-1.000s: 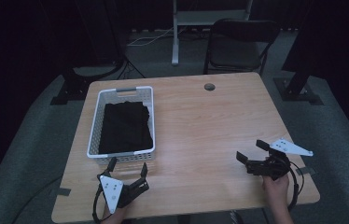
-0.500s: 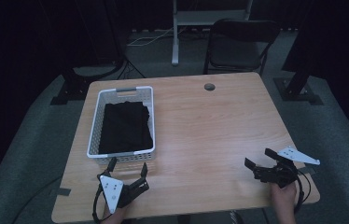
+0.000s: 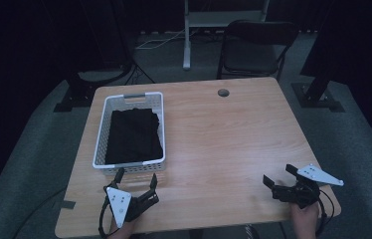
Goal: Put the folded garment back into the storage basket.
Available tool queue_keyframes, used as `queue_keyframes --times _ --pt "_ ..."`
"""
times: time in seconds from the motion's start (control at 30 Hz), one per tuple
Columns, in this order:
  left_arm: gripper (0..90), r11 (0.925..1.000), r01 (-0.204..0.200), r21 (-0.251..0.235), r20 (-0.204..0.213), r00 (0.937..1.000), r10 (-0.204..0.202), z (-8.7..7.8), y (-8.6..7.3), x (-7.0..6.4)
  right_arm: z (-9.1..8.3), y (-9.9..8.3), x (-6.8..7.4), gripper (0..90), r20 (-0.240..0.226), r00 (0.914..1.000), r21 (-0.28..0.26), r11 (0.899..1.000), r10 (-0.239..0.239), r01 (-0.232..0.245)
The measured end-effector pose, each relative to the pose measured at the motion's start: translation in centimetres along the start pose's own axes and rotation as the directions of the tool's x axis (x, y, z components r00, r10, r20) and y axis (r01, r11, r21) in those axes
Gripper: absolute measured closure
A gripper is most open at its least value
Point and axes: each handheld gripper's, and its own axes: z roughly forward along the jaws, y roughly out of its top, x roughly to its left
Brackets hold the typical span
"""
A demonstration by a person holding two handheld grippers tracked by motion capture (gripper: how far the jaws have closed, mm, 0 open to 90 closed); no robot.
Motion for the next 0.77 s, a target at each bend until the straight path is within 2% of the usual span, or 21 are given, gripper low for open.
queue_keyframes --times 0.2,0.47,0.77 --pt "4.5 1.0 0.0 -0.002 0.0 1.0 0.0 -0.01 -0.01 0.0 0.24 0.0 0.56 1.3 0.058 0.9977 0.003 0.999 -0.034 0.034" --pt "4.5 1.0 0.0 -0.003 0.0 1.0 0.0 -0.02 -0.01 0.0 0.52 0.1 0.66 1.3 0.056 0.9974 0.025 0.999 -0.045 0.044" --pt "4.5 1.0 0.0 0.0 0.0 1.0 0.0 -0.01 -0.01 0.0 0.59 0.13 0.51 1.4 0.058 0.9978 0.03 0.999 -0.032 0.03"
